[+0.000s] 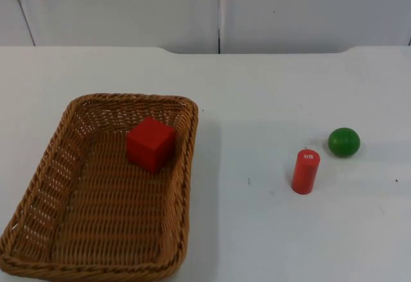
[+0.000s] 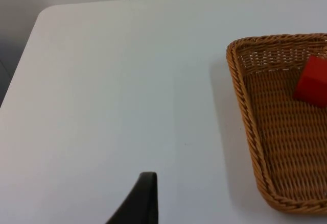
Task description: Pick up the basket with the left hand and place the object to the left of the red cylinder into the basket with the right hand.
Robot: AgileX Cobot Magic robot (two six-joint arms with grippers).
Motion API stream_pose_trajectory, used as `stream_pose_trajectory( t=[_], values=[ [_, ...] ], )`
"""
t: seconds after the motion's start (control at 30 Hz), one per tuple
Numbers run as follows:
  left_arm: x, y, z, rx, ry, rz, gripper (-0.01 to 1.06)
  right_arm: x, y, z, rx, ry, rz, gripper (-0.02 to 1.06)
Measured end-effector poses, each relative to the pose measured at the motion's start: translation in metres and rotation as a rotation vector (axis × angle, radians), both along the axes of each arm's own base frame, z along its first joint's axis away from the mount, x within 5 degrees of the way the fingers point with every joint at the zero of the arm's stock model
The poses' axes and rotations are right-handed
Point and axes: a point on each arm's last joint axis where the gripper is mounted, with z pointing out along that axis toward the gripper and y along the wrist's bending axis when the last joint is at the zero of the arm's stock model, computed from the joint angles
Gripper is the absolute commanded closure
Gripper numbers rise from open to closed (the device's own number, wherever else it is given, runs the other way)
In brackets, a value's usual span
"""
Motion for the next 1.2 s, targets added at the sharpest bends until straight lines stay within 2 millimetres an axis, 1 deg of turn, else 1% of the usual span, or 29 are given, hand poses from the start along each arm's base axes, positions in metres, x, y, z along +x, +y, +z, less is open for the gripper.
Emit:
stream_pose_trajectory(
  t=[0.03,0.17,0.87,0.93,0.97,1.07,1.1,1.2],
  values=[
    [0.0,0.0,0.0,0.0,0.0,0.0,0.0,0.0007,0.0007,-0.0033,-0.009,0.014,0.002,0.24],
    [0.0,0.0,0.0,0.0,0.0,0.0,0.0,-0.0004,0.0031,-0.0059,-0.019,0.026,0.034,0.24],
    [0.0,0.0,0.0,0.0,0.0,0.0,0.0,-0.0008,0.0039,-0.006,-0.029,0.02,0.051,0.23],
    [0.0,0.0,0.0,0.0,0.0,0.0,0.0,-0.0008,0.0039,-0.006,-0.029,0.02,0.051,0.2],
    [0.0,0.0,0.0,0.0,0.0,0.0,0.0,-0.0008,0.0039,-0.006,-0.029,0.02,0.051,0.2],
    [0.0,-0.0001,0.0,-0.001,0.0,-0.001,0.0,-0.0008,0.0039,-0.006,-0.029,0.02,0.051,0.08],
    [0.0,-0.0001,0.0,-0.001,0.0,-0.001,0.0,-0.0008,0.0039,-0.006,-0.029,0.02,0.051,0.0],
    [0.0,-0.0001,0.0,-0.001,0.0,-0.001,0.0,-0.0008,0.0039,-0.006,-0.029,0.02,0.051,-0.01]
  ],
)
